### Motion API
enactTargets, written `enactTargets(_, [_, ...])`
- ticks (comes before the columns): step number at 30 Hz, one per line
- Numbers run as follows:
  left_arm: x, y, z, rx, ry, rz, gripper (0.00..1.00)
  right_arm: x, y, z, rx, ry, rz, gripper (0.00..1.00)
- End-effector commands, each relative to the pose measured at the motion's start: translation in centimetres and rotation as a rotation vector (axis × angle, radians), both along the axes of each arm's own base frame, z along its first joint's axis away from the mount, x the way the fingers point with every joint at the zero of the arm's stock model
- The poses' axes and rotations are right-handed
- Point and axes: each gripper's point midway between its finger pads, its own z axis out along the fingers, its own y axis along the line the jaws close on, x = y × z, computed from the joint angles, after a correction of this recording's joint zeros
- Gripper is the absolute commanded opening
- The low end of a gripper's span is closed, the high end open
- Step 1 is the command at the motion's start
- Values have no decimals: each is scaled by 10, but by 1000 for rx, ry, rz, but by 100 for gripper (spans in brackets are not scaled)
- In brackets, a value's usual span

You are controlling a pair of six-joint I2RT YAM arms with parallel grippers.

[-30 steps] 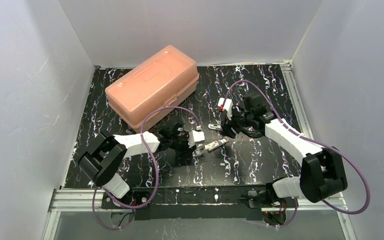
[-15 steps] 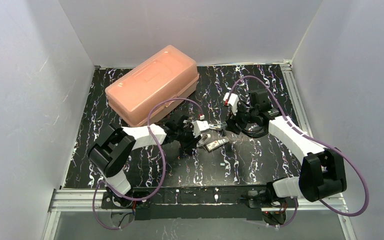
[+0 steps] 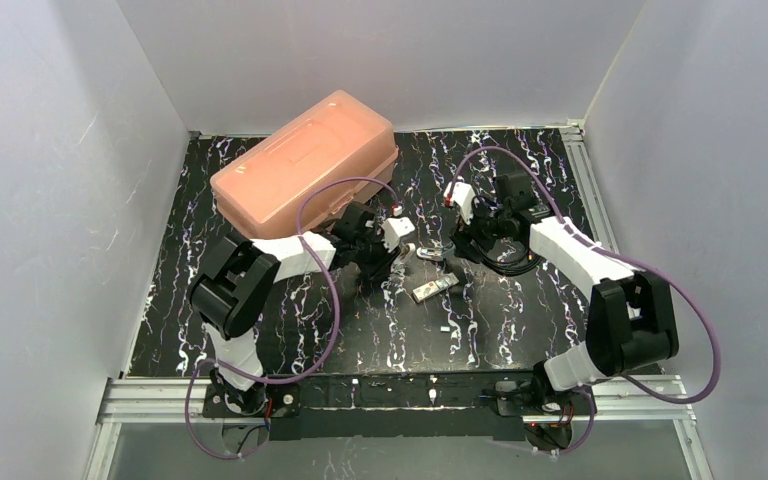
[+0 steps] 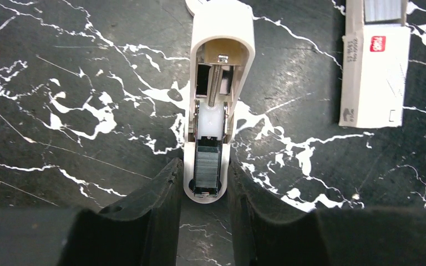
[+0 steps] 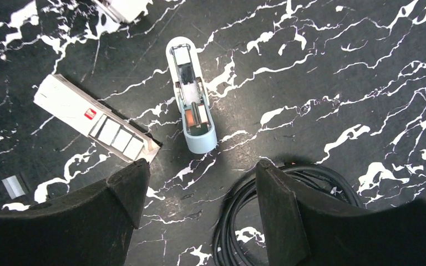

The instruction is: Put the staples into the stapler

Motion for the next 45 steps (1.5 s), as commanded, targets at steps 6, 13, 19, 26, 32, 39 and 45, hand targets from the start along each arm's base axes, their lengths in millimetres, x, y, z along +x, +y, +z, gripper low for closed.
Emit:
enactTargets(6, [20,18,-17,97,-1,75,22,9,6,-10,-9,25,88,78])
enactTargets(13, [19,17,-20,87,41,61,36,17,11,-22,-14,43,120,75])
enactTargets(19, [18,16,-18,82,46,51,43,21,16,-27,-9,53,143,69])
enactTargets(26, [18,14,-11,72,39,45,47,22,22,-30,5,64,165,59])
enactTargets(32, [18,14,-3,57,39,47,50,20,24,-35,3,78,174,46])
enactTargets(39, [18,13,17,7,42,48,51,16,26,-32,20,89,185,22])
enactTargets(45, [12,13,32,-33,49,8,51,6,28,-22,49,82,202,3])
